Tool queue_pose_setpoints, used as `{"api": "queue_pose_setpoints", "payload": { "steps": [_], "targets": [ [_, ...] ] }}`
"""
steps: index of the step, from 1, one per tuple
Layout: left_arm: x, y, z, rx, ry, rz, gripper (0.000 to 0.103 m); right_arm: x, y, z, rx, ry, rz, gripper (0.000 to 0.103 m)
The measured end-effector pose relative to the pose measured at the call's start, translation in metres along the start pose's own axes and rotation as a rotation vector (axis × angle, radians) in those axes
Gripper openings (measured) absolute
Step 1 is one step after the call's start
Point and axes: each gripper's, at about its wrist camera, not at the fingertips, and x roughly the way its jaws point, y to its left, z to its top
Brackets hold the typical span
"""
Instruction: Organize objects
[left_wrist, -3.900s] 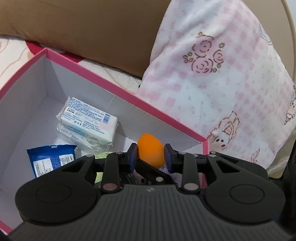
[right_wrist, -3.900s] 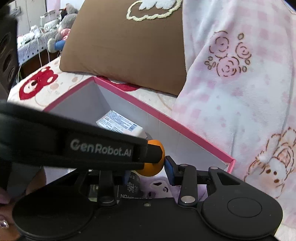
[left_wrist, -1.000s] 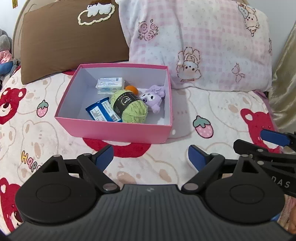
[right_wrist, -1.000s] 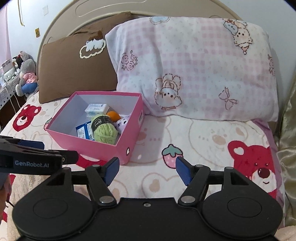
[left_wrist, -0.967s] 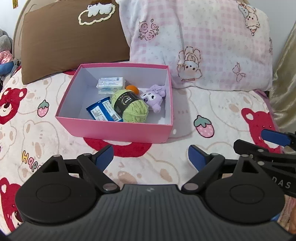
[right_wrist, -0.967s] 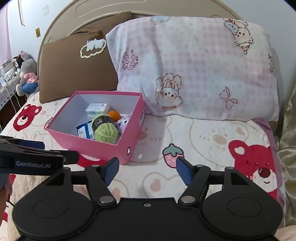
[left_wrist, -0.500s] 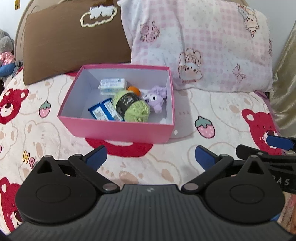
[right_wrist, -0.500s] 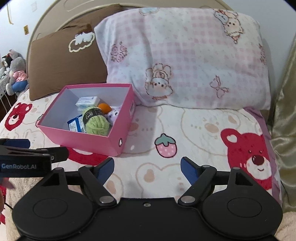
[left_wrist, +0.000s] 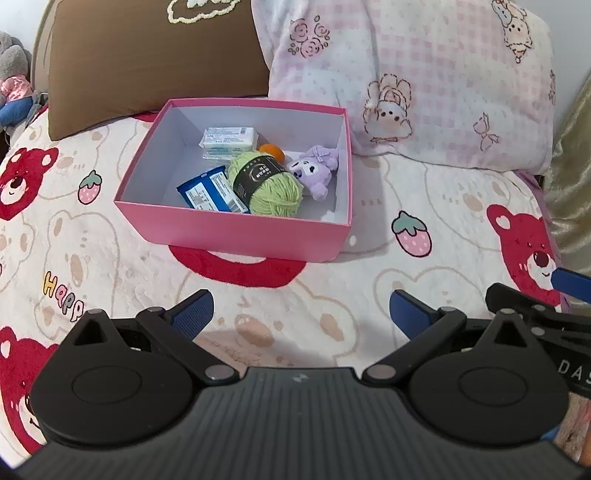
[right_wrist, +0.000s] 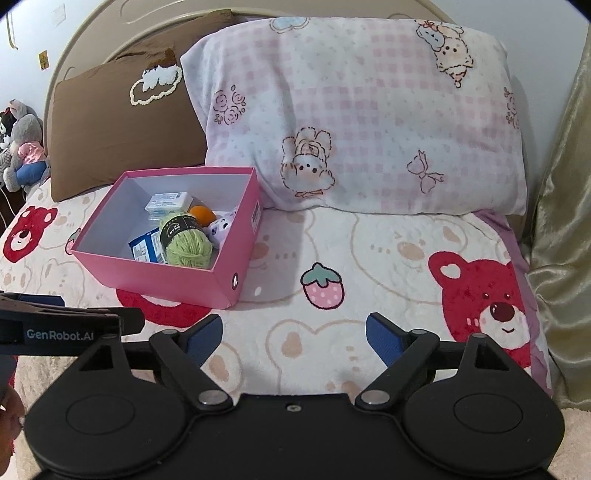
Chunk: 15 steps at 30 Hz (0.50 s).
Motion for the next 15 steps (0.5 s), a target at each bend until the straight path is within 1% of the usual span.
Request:
{"api": "queue_pose_setpoints", "payload": {
  "steps": [8, 11, 15],
  "targets": [
    [0.005, -0.003, -0.001, 0.014, 0.021, 0.050, 0.103, 0.001, -0.007, 0.002, 0.062, 0.015, -0.004, 0.088],
    [0.007, -0.003, -0.001, 0.014, 0.023, 0.052, 0.103, 0.005, -0.011, 0.002, 0.073, 0.026, 0.023, 0.088],
    [0.007, -0.003, 0.001, 0.025, 0.014, 0.045, 0.103, 0.009, -0.013, 0.003, 0.081, 0.027, 0.003, 0.088]
  ]
}}
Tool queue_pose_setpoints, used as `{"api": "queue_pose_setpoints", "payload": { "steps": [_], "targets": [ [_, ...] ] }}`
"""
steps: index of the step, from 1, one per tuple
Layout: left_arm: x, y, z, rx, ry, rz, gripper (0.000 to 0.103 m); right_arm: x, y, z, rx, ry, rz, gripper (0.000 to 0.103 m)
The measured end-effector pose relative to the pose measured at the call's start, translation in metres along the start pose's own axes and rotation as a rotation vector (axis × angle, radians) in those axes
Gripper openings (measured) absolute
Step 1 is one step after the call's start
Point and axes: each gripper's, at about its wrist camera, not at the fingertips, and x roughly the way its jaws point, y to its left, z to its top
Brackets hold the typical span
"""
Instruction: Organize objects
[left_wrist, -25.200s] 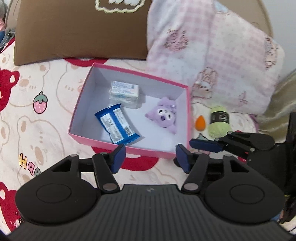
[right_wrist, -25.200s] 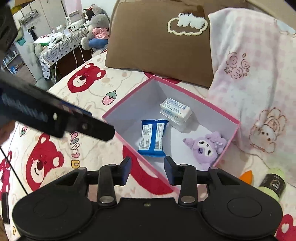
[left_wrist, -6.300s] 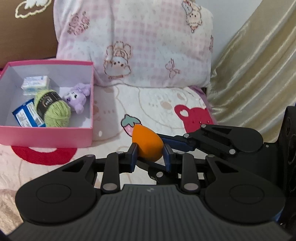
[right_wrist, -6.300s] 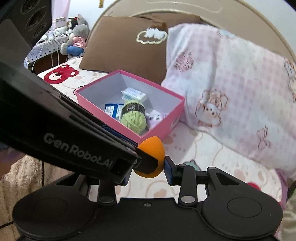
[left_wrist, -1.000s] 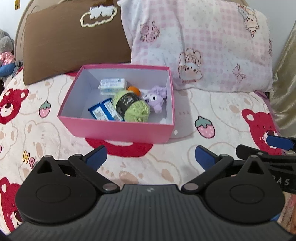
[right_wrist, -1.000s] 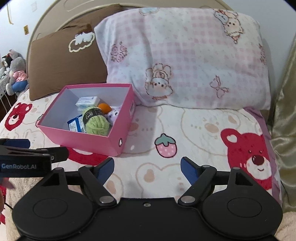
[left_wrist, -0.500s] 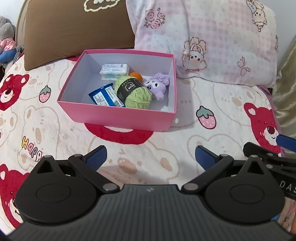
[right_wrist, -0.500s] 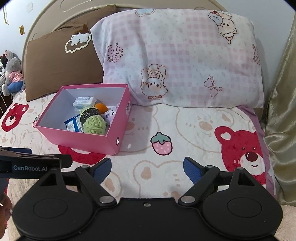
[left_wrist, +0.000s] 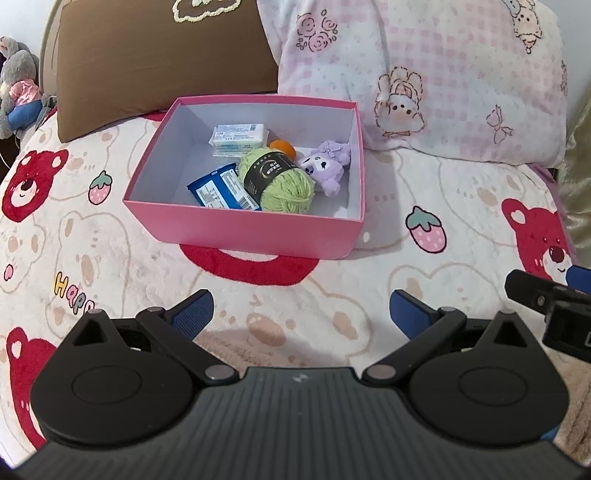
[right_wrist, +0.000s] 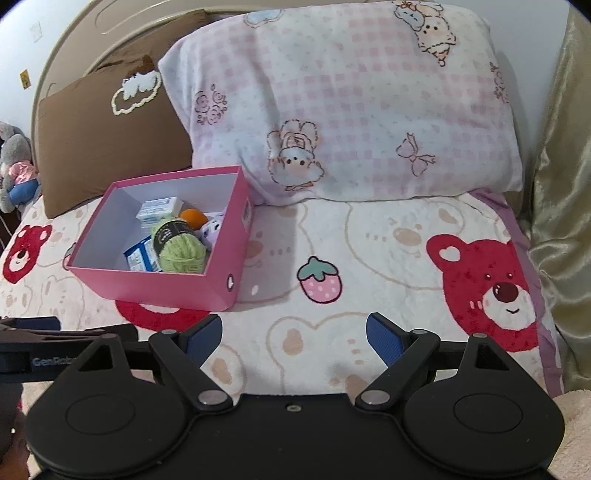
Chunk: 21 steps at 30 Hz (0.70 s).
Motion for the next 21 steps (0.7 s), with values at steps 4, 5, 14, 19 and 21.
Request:
{"api": "queue_pose_setpoints", "payload": {
  "steps": [4, 5, 14, 19, 21],
  "targets": [
    [-0.0003, -0.0009, 0.0005, 0.002, -0.001, 0.000, 0.103, 0.0034, -0.0027, -0.0008, 0.016, 0.009, -0.002, 0.088],
    [-0.0005, -0.0010, 0.0004, 0.001, -0.001, 0.000, 0.103, 0.0043, -0.0033, -0.0010, 0.022, 0.012, -0.002, 0.088],
    [-0.0003, -0.0013, 0.0014, -0.020, 0.002, -0.003, 0.103, 0.0026, -0.0007, -0.0038, 0.017, 0.023, -0.026, 0.088],
    [0.0024, -0.0002, 0.0013, -0.030, 0.037, 0.000, 0.103, 0.0026, -0.0008, -0.0037, 0.031, 0.029, -0.030, 0.088],
    [0.0024, 0.0000, 0.0011, -0.031, 0.039, 0.000, 0.103, 0.0023, -0.0013, -0.0040, 0.032, 0.028, -0.032, 0.088]
  ]
}}
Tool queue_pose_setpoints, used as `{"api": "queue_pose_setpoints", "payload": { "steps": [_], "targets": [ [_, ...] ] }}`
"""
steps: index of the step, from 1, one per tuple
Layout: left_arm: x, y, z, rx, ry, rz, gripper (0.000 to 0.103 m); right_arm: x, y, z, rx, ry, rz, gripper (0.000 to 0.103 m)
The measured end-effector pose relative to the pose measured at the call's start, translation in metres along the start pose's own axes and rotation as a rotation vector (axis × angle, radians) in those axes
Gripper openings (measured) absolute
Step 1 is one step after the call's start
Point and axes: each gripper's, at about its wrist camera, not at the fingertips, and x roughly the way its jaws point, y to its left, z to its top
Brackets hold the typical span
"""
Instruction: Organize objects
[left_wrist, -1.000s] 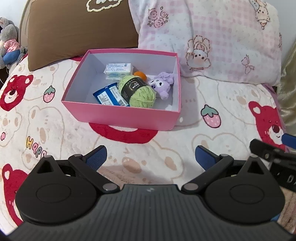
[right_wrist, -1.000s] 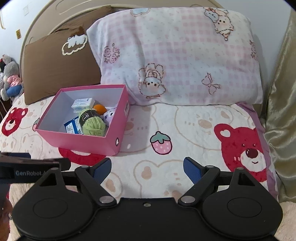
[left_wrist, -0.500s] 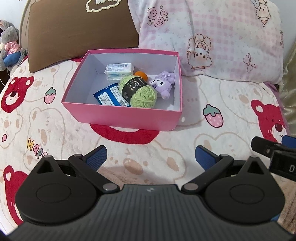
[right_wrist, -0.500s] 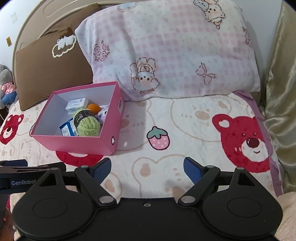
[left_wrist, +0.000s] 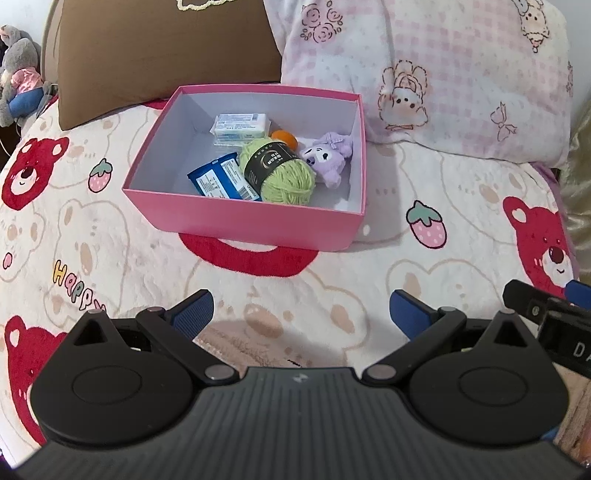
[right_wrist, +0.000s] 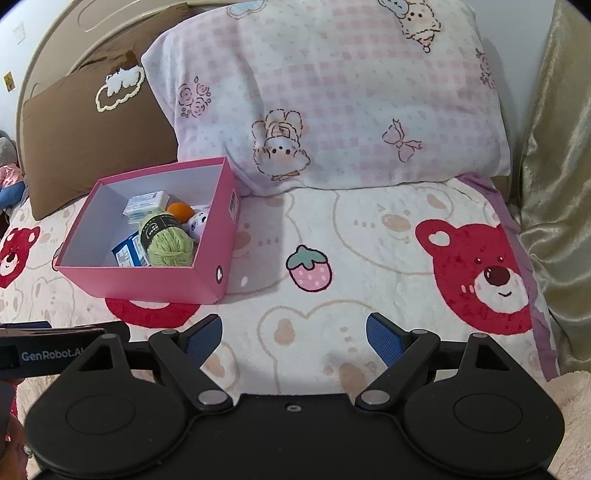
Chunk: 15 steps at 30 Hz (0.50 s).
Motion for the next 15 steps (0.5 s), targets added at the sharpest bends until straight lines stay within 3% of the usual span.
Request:
{"api": "queue_pose_setpoints", "payload": {
  "steps": [15],
  "targets": [
    [0.0015, 0.0021, -0.0044, 0.008, 0.023, 0.010, 0.103, -0.0013, 0.0032, -0.0031, -0.007, 0.021, 0.004, 0.088]
  ]
}}
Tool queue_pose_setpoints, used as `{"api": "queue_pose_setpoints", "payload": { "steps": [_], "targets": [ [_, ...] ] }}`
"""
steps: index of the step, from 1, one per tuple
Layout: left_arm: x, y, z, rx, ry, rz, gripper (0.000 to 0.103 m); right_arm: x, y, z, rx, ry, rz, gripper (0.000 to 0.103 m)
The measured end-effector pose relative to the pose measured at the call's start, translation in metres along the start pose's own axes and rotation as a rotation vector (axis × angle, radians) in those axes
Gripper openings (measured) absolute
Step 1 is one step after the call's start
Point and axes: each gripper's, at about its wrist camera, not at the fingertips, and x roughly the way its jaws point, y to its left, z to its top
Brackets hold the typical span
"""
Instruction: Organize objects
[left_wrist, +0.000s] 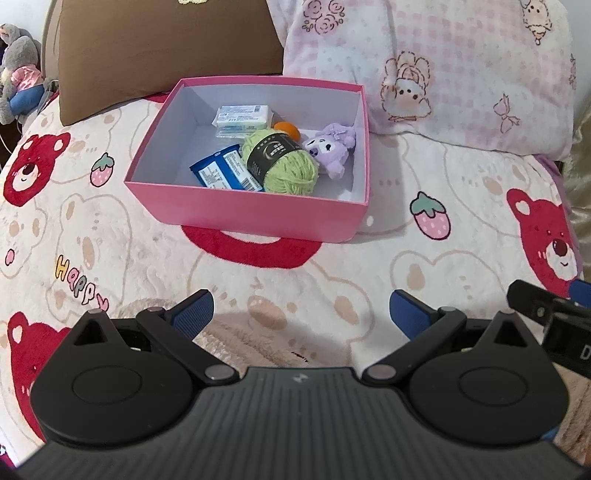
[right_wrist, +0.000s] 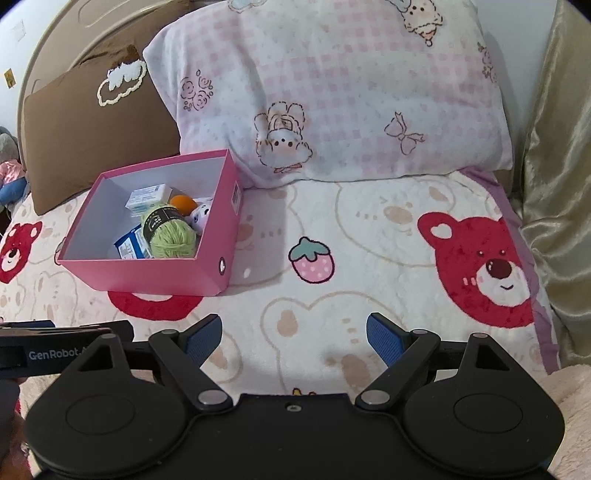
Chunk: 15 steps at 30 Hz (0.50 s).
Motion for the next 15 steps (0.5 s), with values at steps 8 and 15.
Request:
{"api": "queue_pose_setpoints", "payload": {
  "steps": [8, 15],
  "targets": [
    [-0.0008, 0.0014, -0.0001, 0.007, 0.005, -0.008, 0.103, -0.0015, 0.0007, -0.0007, -0.012, -0.005, -0.002, 0.088],
    [-0.0009, 0.0002, -0.0006, 0.005, 0.008, -0.002, 0.103, -0.0045, 0.0010, -0.0009, -0.009, -0.024, -0.016, 0.088]
  ]
}}
